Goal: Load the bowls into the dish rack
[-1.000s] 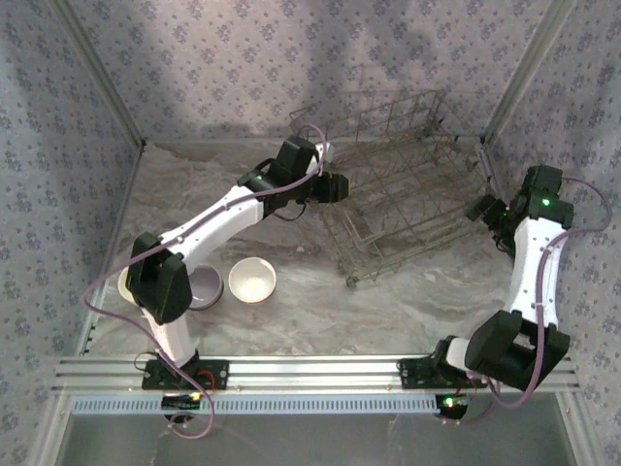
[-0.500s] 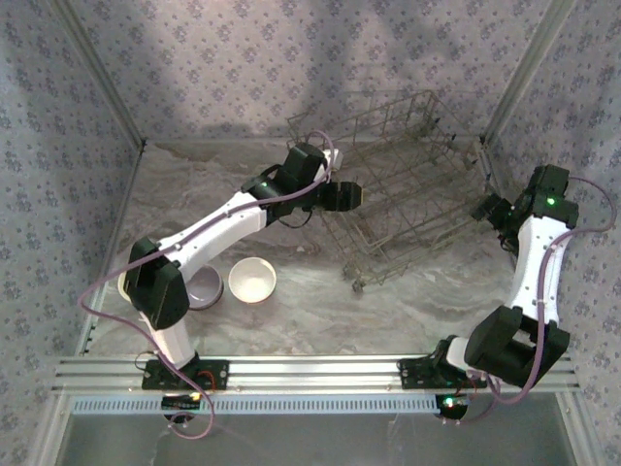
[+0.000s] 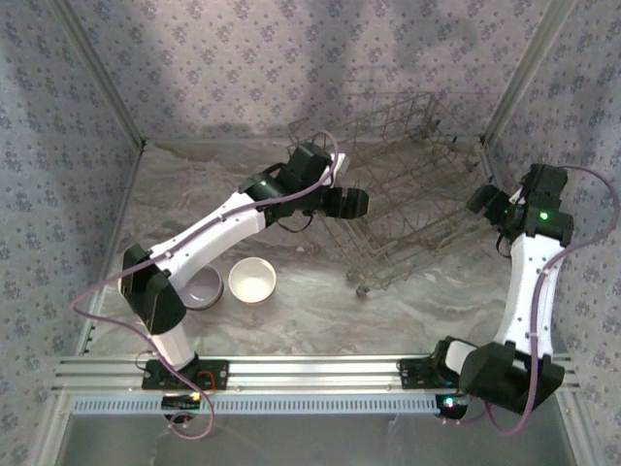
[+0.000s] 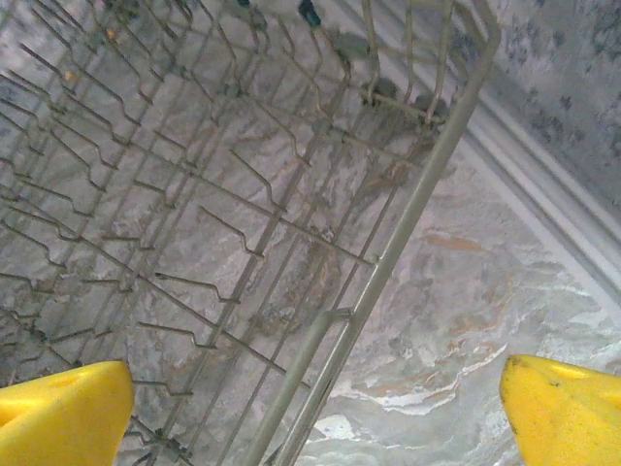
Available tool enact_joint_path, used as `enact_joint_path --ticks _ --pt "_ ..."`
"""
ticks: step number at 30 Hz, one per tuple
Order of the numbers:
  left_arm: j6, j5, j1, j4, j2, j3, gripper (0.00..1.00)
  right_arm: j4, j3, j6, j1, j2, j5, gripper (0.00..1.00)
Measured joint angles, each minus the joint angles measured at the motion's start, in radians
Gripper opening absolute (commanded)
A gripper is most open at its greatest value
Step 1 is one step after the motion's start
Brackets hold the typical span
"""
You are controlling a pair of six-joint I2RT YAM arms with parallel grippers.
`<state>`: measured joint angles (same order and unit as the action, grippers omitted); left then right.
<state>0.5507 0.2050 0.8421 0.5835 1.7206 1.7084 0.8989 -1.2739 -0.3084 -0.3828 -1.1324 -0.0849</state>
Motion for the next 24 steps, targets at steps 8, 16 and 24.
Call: enact_joint_path --ticks 8,16,24 --pt "-0.041 -0.007 0.002 0.076 -0.025 0.084 0.88 -0.013 0.014 0.003 0.029 0.004 -0.015 0.99" --pt "-0.099 -0.084 -0.06 0.169 -0.088 0.084 0.77 -0.011 0.0 0.016 0.122 0.0 -0.055 0.99" --pt "-0.245 -0.183 -0.399 0.387 -0.315 -0.016 0.68 0.004 -0.134 0.091 0.315 -0.055 -0.089 0.96"
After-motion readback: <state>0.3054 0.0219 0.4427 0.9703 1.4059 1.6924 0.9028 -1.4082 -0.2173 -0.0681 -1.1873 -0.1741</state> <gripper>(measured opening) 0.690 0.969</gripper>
